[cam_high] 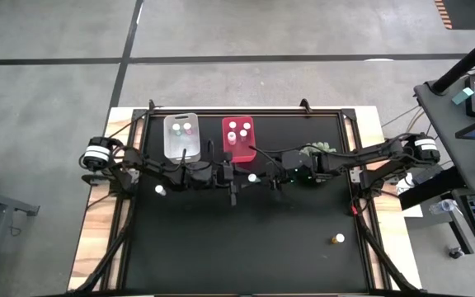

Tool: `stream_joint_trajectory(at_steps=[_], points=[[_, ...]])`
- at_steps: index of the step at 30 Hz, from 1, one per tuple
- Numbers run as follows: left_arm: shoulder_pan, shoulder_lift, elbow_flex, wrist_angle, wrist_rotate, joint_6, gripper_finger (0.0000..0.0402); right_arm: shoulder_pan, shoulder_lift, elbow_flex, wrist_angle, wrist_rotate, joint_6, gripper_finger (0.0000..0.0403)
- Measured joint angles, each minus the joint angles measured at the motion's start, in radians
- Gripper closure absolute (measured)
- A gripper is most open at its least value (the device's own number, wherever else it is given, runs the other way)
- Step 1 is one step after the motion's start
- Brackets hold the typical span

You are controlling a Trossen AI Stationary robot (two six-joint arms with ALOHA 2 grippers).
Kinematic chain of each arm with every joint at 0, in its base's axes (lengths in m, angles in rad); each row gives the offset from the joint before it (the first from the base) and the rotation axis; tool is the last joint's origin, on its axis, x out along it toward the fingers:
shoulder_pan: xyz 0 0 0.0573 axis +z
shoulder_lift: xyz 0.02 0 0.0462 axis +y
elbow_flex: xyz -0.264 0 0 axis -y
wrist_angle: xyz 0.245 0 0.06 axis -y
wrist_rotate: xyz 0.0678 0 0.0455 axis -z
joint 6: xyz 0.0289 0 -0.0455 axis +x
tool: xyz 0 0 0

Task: Pick and place medicine bottles into bin by pill shape (circle, oval)
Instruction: Put the blue tablet bottle into the white bin

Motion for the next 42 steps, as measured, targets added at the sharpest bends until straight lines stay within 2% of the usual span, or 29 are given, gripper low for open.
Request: stream_joint_trajectory(at_steps=[5,9,16,20,23,30,34,37,42], points=[[0.0,0.0,0.0,0.0,-0.003,0.0,0.0294,0.0,0.0,-0.001,0.005,0.0,0.001,0.0307],[0.0,-0.002,0.0,0.001,-0.004,0.0,0.0303,0.0,0.0,-0.002,0.015,0.0,0.0,0.0302],[0.0,-0.012,-0.002,-0.032,-0.023,0.0,0.0305,-0.003,-0.002,-0.002,0.025,0.001,0.009,0.0236],[0.0,-0.07,-0.01,-0.149,-0.113,-0.001,0.0306,-0.027,-0.027,-0.002,0.016,0.006,0.025,0.02],[0.0,-0.142,-0.015,-0.304,-0.203,-0.023,0.0302,-0.052,-0.047,-0.001,-0.001,0.031,0.042,0.0185],[0.005,-0.352,-0.032,-0.683,-0.477,-0.113,0.0297,-0.093,-0.062,-0.001,-0.015,0.037,0.043,0.0177],[0.038,-0.46,-0.045,-0.865,-0.591,-0.221,0.0296,-0.097,-0.059,-0.001,-0.014,0.037,0.042,0.0179],[0.087,-0.526,-0.088,-0.916,-0.643,-0.303,0.0296,-0.097,-0.059,-0.001,-0.009,0.037,0.042,0.0179],[0.207,-0.605,-0.193,-0.917,-0.651,-0.421,0.0295,-0.097,-0.059,-0.001,-0.008,0.037,0.042,0.0179]])
